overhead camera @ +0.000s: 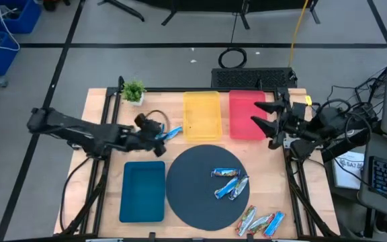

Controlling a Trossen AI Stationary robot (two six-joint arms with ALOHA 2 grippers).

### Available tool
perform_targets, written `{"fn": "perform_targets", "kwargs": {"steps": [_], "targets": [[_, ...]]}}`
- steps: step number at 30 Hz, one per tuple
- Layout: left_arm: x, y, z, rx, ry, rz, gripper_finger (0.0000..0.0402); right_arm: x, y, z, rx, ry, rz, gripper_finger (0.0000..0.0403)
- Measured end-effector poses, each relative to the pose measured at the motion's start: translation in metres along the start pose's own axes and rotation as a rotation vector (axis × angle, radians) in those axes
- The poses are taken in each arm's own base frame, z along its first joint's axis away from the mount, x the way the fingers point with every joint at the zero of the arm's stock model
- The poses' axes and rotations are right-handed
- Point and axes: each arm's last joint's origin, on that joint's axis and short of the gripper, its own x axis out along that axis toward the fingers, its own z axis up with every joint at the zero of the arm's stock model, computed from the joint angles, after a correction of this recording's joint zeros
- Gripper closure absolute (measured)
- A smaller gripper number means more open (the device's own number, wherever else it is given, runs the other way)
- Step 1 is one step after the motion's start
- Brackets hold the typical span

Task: Pick and place Granola Bars by type
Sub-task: Put the yellow granola bar into the yellow bin

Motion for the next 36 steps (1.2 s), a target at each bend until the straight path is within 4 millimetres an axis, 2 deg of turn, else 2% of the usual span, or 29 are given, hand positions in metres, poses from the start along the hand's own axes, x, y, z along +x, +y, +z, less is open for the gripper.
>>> {"fn": "perform_targets", "kwargs": {"steps": [7,13,18,24,27,29,31,36], "targets": [[0.066,0.000,-0.016,0.019,0.271,-0.030,0.0124,0.005,0.006,0.001,-0.003,0.007,0.068,0.0180],[0.104,-0.001,-0.026,0.065,0.342,-0.057,0.0124,0.011,0.013,-0.005,0.015,0.030,0.135,0.0186],[0.130,0.002,-0.034,0.062,0.385,-0.081,0.0124,0.012,0.016,-0.007,0.040,0.038,0.194,0.0186],[0.143,0.014,-0.038,0.014,0.420,-0.034,0.0124,0.011,0.017,-0.006,0.085,0.041,0.246,0.0188],[0.149,0.020,-0.039,-0.010,0.451,-0.089,0.0130,0.011,0.018,-0.006,0.083,0.040,0.251,0.0188],[0.155,0.023,-0.042,-0.034,0.488,-0.157,0.0151,0.010,0.018,-0.005,0.072,0.032,0.255,0.0188],[0.157,0.025,-0.043,-0.055,0.502,-0.178,0.0190,0.010,0.019,-0.004,0.057,0.015,0.257,0.0188],[0.151,0.028,-0.037,-0.083,0.482,-0.193,0.0340,0.010,0.019,0.002,0.029,-0.049,0.255,0.0188]]}}
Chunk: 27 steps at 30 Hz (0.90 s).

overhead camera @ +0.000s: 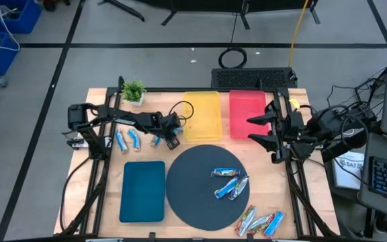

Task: Pick and place Granola Bars by type
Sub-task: Put the yellow granola bar into the yellow bin

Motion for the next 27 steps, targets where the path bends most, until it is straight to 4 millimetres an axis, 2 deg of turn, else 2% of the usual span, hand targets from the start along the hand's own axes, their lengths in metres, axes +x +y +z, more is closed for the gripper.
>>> {"fn": "perform_targets", "kwargs": {"steps": [2,6,10,16,19,23,27], "targets": [[-0.008,0.002,0.000,-0.007,-0.016,0.008,0.0378,0.000,0.000,0.002,-0.015,-0.020,-0.001,0.0188],[-0.037,0.004,0.005,-0.067,-0.106,0.085,0.0373,0.000,-0.001,0.003,-0.026,-0.029,-0.023,0.0188],[-0.073,0.003,0.010,-0.077,-0.176,0.055,0.0381,0.000,-0.001,0.003,-0.026,-0.028,-0.034,0.0188],[-0.130,-0.010,0.047,-0.008,-0.332,0.036,0.0382,0.000,-0.002,0.003,-0.017,-0.027,-0.048,0.0188],[-0.154,-0.015,0.078,0.031,-0.425,0.037,0.0382,0.000,-0.003,0.003,-0.017,-0.021,-0.088,0.0188],[-0.166,-0.016,0.112,0.083,-0.436,0.063,0.0382,0.000,-0.003,0.003,-0.021,-0.021,-0.087,0.0188],[-0.155,-0.014,0.139,0.148,-0.393,0.077,0.0383,0.000,-0.003,0.003,-0.022,-0.022,-0.087,0.0188]]}}
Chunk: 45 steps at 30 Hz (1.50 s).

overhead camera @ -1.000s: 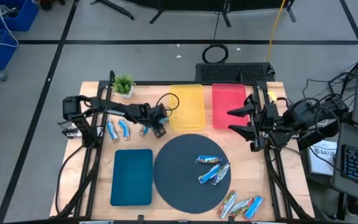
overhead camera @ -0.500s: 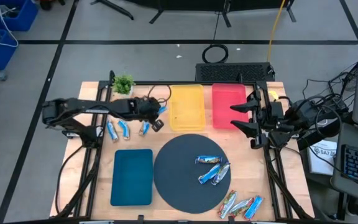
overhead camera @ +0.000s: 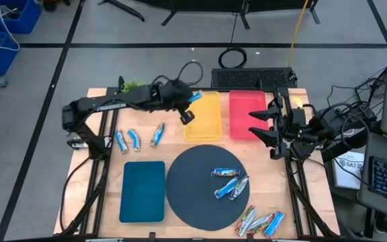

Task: Pick and place Granola Bars by type
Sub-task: Put the yellow granola bar into the yellow bin

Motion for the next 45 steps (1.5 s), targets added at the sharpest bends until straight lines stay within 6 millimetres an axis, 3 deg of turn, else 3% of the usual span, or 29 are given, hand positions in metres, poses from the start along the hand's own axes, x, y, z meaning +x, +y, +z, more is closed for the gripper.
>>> {"fn": "perform_targets", "kwargs": {"steps": [7,13,20,25,29,34,40,45], "targets": [[0.072,-0.015,-0.014,0.053,0.170,-0.094,0.0384,0.000,0.000,0.000,0.004,0.004,0.000,0.0188],[0.122,-0.044,-0.040,0.093,0.291,-0.174,0.0384,0.000,0.000,-0.001,0.002,0.010,0.001,0.0188],[0.162,-0.073,-0.068,0.133,0.368,-0.240,0.0380,0.000,0.000,-0.001,0.004,0.010,0.010,0.0188],[0.166,-0.065,-0.070,0.108,0.395,-0.217,0.0302,-0.001,0.004,-0.001,0.025,0.011,0.030,0.0188],[0.148,-0.051,-0.061,0.072,0.404,-0.221,0.0242,-0.002,0.005,-0.001,0.014,0.012,0.041,0.0188],[0.086,-0.032,-0.031,0.025,0.306,-0.141,0.0197,-0.003,0.006,-0.001,0.009,0.017,0.044,0.0188],[0.002,-0.008,-0.020,-0.218,0.257,0.095,0.0191,-0.003,0.004,-0.007,-0.025,0.080,-0.044,0.0188],[-0.030,-0.001,-0.033,-0.285,0.290,0.190,0.0208,-0.005,0.000,-0.020,-0.105,0.206,-0.135,0.0188]]}}
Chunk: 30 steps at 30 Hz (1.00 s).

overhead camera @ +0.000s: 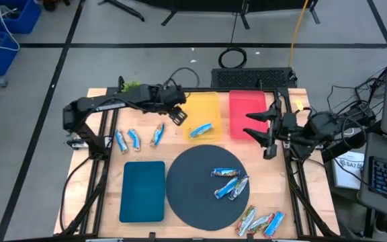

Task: Pick and place Granola Bars by type
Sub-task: Put the yellow granola bar into the yellow bin

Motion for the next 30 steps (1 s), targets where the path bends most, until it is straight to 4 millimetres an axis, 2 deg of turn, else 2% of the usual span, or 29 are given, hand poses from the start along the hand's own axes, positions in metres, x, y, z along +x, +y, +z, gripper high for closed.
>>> {"fn": "perform_targets", "kwargs": {"steps": [2,8,14,22,30], "targets": [[0.003,0.002,-0.011,0.005,0.020,0.023,0.0215,0.000,-0.001,-0.010,-0.021,0.089,-0.027,0.0188],[0.031,0.011,-0.055,-0.029,0.158,0.091,0.0226,0.006,0.005,-0.055,-0.034,0.448,-0.001,0.0188],[0.061,0.013,-0.099,-0.113,0.167,0.154,0.0208,0.017,0.019,-0.080,-0.063,0.621,0.084,0.0188],[0.106,0.021,-0.145,-0.367,0.197,0.149,0.0183,0.027,0.030,-0.085,0.002,0.636,0.165,0.0188],[0.130,0.019,-0.165,-0.475,0.135,-0.016,0.0191,0.031,0.032,-0.078,0.014,0.553,0.188,0.0188]]}}
